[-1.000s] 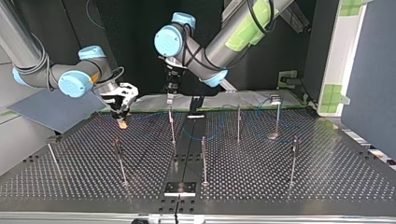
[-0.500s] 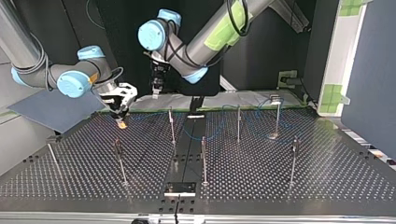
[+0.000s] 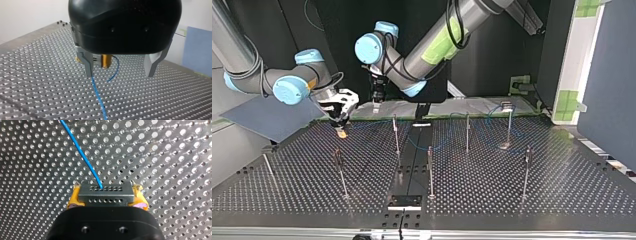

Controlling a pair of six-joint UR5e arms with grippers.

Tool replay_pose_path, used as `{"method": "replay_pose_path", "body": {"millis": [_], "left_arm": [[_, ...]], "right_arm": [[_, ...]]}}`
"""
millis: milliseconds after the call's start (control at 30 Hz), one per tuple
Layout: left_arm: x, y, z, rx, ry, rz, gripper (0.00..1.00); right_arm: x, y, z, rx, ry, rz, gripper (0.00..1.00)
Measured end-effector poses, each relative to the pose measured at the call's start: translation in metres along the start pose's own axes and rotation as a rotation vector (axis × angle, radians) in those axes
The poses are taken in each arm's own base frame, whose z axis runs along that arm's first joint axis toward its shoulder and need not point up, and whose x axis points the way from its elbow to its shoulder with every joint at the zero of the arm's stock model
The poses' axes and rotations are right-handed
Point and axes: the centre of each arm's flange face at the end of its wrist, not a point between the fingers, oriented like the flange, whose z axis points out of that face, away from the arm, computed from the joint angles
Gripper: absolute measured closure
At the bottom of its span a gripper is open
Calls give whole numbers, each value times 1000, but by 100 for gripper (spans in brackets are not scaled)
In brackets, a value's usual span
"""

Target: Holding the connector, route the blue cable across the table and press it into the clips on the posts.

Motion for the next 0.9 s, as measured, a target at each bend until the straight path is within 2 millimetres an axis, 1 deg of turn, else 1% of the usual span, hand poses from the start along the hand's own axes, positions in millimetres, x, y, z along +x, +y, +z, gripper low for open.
{"method": "replay_pose_path", "body": {"millis": [167,233,300,600,800,900], "left_arm": [[-19,-4,14,1,-29,-17,0],[-24,-7,18,3,-38,-22,0],[-25,-8,21,1,-40,-23,0],[-8,-5,37,-30,-6,-5,0],[4,2,58,-53,-19,-13,0],[5,3,67,-55,-30,-19,0]], "right_arm": [[0,0,0,0,0,0,100],[0,0,0,0,0,0,100],[0,0,0,1,0,0,100],[0,-1,0,6,-1,0,100],[0,-1,0,8,0,0,100],[0,-1,0,9,0,0,100]]}}
